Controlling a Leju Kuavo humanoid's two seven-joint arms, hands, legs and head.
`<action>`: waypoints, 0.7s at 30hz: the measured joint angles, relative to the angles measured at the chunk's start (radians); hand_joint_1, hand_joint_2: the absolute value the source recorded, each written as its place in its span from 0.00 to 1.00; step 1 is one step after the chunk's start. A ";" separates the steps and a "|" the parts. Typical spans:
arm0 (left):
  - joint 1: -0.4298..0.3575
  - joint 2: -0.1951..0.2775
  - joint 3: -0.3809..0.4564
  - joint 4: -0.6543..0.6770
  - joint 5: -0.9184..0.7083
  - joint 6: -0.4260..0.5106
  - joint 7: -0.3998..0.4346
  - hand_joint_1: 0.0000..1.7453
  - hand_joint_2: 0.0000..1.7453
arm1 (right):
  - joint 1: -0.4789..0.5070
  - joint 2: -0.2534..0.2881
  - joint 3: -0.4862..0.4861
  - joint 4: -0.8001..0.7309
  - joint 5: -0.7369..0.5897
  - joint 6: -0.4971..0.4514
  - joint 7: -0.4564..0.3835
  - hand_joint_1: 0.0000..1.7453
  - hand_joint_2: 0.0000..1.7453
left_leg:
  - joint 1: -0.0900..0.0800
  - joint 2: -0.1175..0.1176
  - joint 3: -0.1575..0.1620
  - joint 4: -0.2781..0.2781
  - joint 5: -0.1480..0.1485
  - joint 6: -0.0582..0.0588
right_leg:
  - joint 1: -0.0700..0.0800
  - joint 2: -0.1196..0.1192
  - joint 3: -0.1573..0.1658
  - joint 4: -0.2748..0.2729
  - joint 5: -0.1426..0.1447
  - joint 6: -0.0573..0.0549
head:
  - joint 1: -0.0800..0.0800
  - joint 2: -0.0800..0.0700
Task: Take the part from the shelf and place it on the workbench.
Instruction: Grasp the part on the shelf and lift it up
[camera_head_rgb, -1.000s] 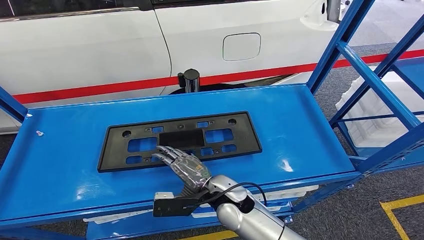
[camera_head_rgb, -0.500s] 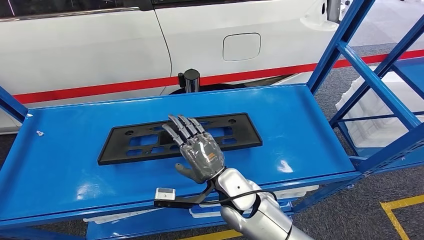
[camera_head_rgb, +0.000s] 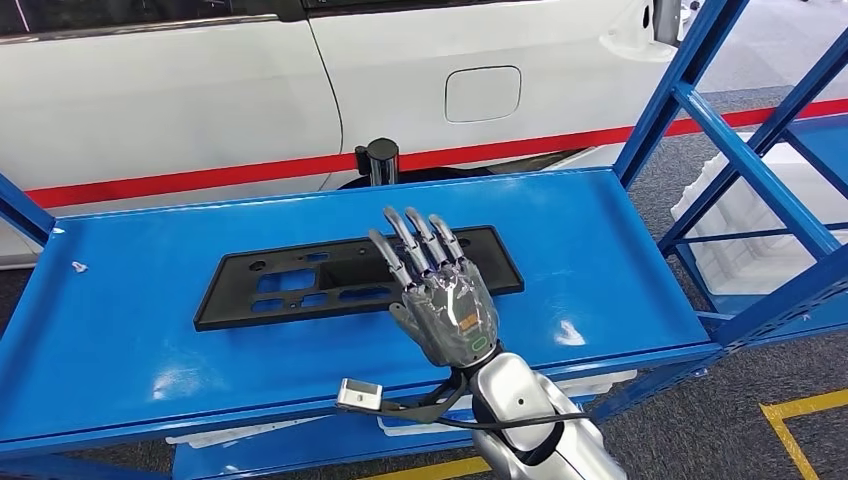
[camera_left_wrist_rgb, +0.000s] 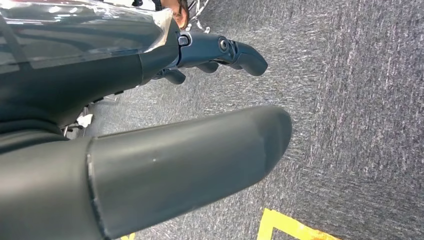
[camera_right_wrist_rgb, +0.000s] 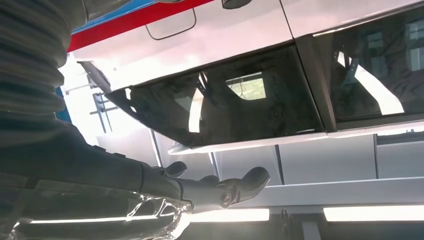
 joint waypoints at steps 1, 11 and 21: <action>0.000 0.000 0.000 0.000 0.000 0.000 0.000 0.00 0.00 | 0.003 -0.001 -0.002 -0.002 0.000 0.003 0.000 0.00 1.00 | 0.000 0.000 0.000 0.000 0.000 0.000 | 0.000 0.000 0.000 0.000 0.000 0.000 | 0.000 0.000; -0.003 -0.003 0.000 0.000 -0.004 0.009 -0.006 0.00 0.00 | 0.011 0.031 -0.015 0.093 -0.071 0.092 -0.011 0.00 1.00 | 0.000 0.000 0.000 0.000 0.000 0.000 | 0.000 0.000 0.001 0.000 0.000 0.000 | 0.000 0.000; -0.005 -0.007 0.003 0.000 0.013 0.010 -0.076 0.00 0.00 | -0.100 0.121 -0.036 0.430 -0.112 0.057 -0.013 0.00 1.00 | 0.000 0.000 0.000 0.000 0.000 0.000 | 0.000 0.000 0.001 0.000 0.000 0.000 | 0.000 0.000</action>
